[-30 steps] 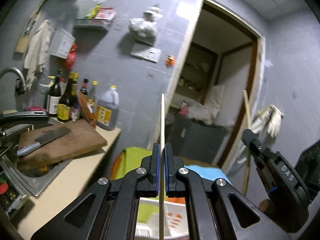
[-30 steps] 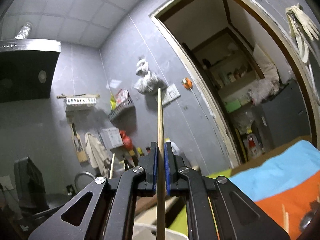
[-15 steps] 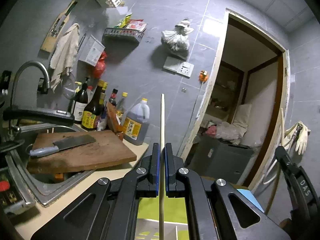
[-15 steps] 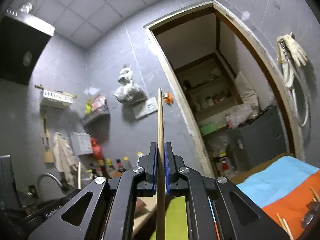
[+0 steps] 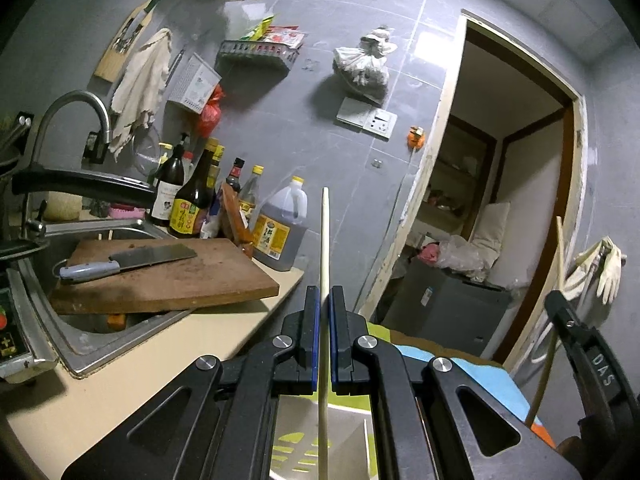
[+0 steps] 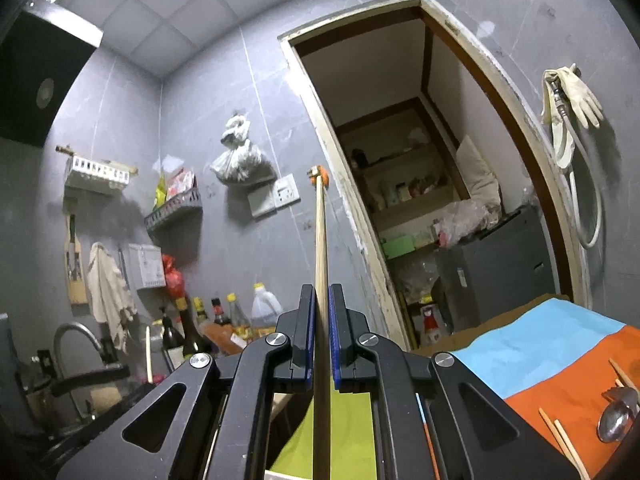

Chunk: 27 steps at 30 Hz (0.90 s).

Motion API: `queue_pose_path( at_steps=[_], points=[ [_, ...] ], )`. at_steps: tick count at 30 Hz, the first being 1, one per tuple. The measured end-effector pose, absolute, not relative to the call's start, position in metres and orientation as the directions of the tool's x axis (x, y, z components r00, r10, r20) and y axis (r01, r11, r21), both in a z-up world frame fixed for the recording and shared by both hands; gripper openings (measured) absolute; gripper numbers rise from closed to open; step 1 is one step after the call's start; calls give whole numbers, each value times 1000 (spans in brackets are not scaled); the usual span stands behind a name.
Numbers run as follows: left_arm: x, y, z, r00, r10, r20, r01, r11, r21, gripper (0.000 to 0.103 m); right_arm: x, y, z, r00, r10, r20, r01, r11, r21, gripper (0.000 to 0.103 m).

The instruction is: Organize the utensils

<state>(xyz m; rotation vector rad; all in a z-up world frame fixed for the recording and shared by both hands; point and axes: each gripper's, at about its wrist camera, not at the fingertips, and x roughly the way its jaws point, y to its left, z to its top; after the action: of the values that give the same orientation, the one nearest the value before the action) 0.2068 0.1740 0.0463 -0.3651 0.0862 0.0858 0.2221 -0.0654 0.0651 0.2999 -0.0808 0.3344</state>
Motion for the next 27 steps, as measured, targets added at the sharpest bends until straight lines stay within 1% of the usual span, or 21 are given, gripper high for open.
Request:
queue_pose_path(
  at_steps=[3, 10, 16, 18, 19, 20, 24, 25, 26, 27],
  points=[
    [205, 169, 44, 992, 47, -120, -84, 941, -329, 2, 223, -66, 61, 939, 332, 88, -343, 902, 260, 5],
    [200, 155, 36, 983, 29, -180, -77, 961, -265, 2, 216, -72, 54, 915, 403, -4, -397, 903, 168, 7],
    [197, 148, 30, 971, -12, -240, -50, 967, -248, 3, 215, -77, 53, 888, 450, -89, -433, 887, 162, 8],
    [194, 147, 29, 970, -18, -244, -45, 967, -249, 3, 214, -79, 53, 882, 459, -110, -438, 883, 168, 14],
    [193, 147, 27, 969, -29, -246, -36, 966, -255, 4, 213, -81, 53, 879, 463, -116, -442, 881, 172, 23],
    [191, 147, 27, 969, -32, -247, -34, 965, -261, 4, 212, -83, 54, 876, 469, -115, -446, 877, 177, 26],
    [184, 145, 29, 967, -39, -253, -32, 961, -274, 7, 204, -91, 60, 876, 472, -102, -453, 876, 163, 26],
    [181, 144, 29, 967, -43, -252, -29, 960, -277, 11, 202, -93, 62, 877, 470, -100, -452, 878, 161, 29],
    [178, 143, 31, 968, -46, -247, -26, 960, -278, 18, 199, -96, 65, 880, 466, -96, -448, 880, 158, 35],
    [175, 141, 33, 969, -49, -241, -21, 960, -279, 21, 198, -98, 67, 881, 464, -91, -448, 880, 157, 38]
  ],
)
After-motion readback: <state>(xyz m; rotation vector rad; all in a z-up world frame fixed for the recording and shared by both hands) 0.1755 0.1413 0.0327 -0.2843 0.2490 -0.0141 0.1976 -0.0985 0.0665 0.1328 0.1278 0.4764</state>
